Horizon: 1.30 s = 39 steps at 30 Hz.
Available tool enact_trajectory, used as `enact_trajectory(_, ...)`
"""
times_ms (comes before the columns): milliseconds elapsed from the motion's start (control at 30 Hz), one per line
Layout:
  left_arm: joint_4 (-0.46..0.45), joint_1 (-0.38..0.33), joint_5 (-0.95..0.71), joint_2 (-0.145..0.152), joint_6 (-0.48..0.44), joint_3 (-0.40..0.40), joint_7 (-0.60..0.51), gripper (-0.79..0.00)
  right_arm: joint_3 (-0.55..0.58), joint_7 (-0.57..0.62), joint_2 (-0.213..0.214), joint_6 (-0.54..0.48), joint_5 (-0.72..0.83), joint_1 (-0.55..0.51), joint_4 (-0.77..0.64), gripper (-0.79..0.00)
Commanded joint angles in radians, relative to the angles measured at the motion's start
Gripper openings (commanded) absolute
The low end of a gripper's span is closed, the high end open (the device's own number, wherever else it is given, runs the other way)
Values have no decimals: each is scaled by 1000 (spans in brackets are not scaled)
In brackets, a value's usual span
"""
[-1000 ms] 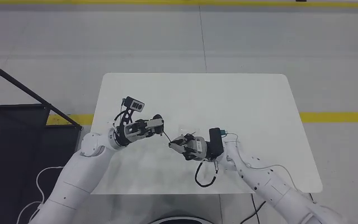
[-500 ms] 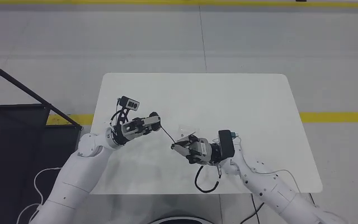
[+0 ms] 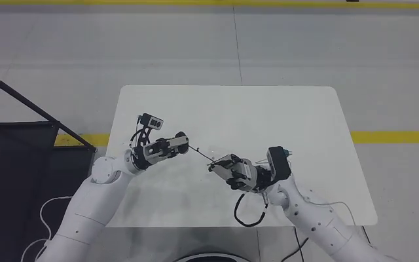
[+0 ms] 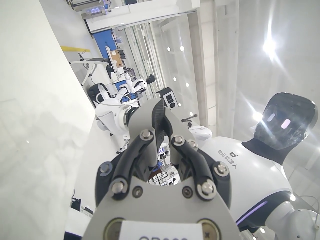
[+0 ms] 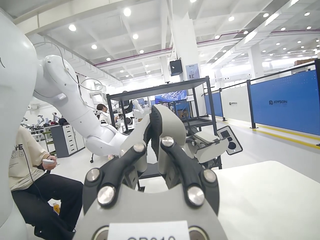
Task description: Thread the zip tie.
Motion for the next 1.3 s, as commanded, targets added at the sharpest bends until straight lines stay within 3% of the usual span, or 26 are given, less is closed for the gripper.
enact_trajectory(0, 0, 1, 4, -1, 0, -1, -2, -785, 14, 1, -3, 0, -2, -11, -8, -785)
enact_trajectory(900, 2, 8, 15, -11, -5, -8, -10, -773, 12, 1, -6, 0, -27, -24, -34, -785)
enact_trajectory(1000, -5, 8, 5, -14, -18, -8, -22, -656, -14, 1, -4, 0, -46, -5, -18, -785)
enact_trajectory(1033, -9, 8, 4, -15, -19, -8, -25, -585, -22, 1, -3, 0, -49, 2, -13, -785)
enact_trajectory(1100, -13, 8, 5, -16, -21, -8, -28, -406, -37, 1, -1, 0, -50, 13, -4, -785)
enact_trajectory(1167, -15, 7, 9, -17, -21, -9, -25, -86, -44, 1, 1, 0, -48, 22, 6, -785)
enact_trajectory(1200, -16, 6, 11, -18, -21, -11, -22, 0, -46, 1, 2, 0, -48, 25, 8, -785)
enact_trajectory(1267, -16, 6, 11, -19, -24, -15, -13, 0, -46, 1, 4, 0, -55, 29, 14, -785)
